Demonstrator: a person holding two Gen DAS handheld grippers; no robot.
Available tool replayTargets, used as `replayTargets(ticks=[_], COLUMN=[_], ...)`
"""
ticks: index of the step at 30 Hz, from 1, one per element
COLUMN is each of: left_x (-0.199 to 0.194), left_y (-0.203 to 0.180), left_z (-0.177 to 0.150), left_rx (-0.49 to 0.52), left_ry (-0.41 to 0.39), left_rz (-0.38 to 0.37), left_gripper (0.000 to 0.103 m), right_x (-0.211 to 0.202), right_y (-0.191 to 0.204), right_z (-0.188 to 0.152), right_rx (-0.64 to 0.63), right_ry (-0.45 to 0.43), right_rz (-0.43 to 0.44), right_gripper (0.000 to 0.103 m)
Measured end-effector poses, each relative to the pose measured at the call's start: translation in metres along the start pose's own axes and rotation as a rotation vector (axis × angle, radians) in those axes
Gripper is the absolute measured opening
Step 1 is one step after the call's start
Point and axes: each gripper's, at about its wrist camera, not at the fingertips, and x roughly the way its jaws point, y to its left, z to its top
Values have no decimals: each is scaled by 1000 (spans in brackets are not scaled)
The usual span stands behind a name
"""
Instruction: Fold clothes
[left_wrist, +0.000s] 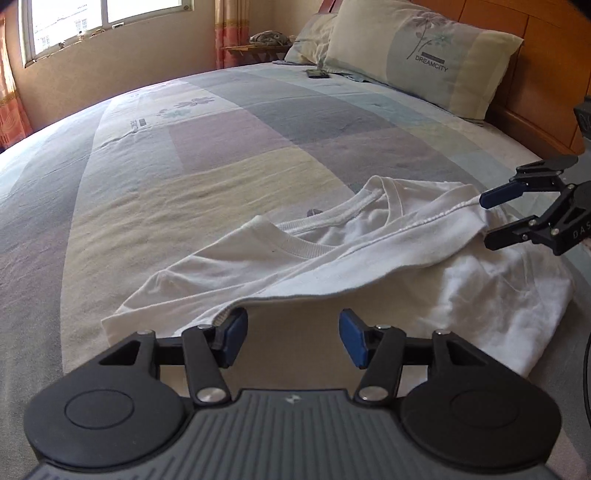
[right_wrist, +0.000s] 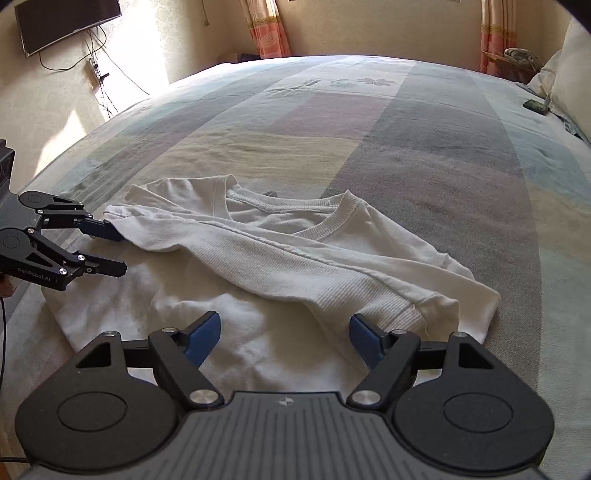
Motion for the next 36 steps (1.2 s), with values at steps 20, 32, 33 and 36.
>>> replayTargets(ticks=[20, 32, 33, 36], left_x=[19, -2, -3, -5], left_y=[17, 12, 8, -2], left_z=[24, 7, 2, -14], left_rx=[7, 9, 17, 43], left_ry=[-10, -42, -42, -41], left_rz=[244, 278, 256, 192], left_gripper=[64, 64, 64, 64], right_x=[4, 16, 14, 7], right_y=[22, -11, -10, -1], right_z=[7, 37, 37, 29], right_rx=[4, 129, 126, 80], right_ry=[53, -76, -78, -69], right_rz=[215, -23, -27, -46], right_gripper=[95, 95, 95, 95])
